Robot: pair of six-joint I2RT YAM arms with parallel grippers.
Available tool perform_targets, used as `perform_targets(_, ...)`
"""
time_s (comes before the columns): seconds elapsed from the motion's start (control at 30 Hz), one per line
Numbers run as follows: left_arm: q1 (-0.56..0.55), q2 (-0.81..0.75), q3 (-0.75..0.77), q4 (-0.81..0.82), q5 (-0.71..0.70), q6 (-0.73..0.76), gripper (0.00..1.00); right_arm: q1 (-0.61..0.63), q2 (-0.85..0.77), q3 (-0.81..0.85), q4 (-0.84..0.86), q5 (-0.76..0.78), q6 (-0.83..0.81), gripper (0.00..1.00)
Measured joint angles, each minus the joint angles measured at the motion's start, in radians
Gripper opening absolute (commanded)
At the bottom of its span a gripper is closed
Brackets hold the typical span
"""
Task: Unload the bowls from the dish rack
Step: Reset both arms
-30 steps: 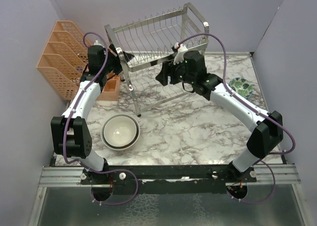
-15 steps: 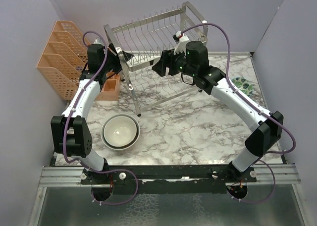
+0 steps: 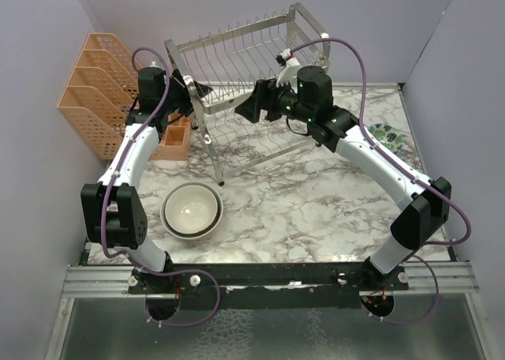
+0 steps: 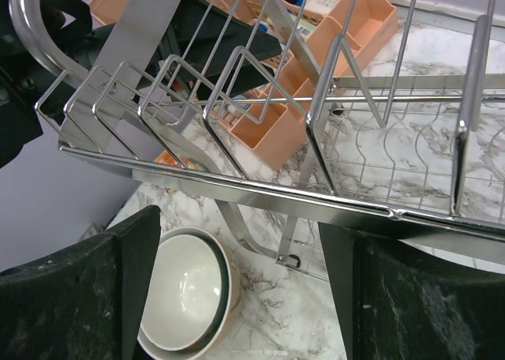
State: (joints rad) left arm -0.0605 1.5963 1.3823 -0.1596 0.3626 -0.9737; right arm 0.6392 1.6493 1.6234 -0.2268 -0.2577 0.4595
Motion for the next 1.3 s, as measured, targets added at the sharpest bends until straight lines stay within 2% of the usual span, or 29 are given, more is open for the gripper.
perform_targets(0.23,0.01,0.0,-0.006,0.033,0.074,-0.035,0.53,0.0,-0.024,-0.062,0.074,-0.043,0.024,0.81)
perform_targets(1.3,0.013,-0.007,-0.032,0.06,0.074,-0.041,0.54,-0.013,-0.053,-0.115,0.114,-0.047,0.014,0.8)
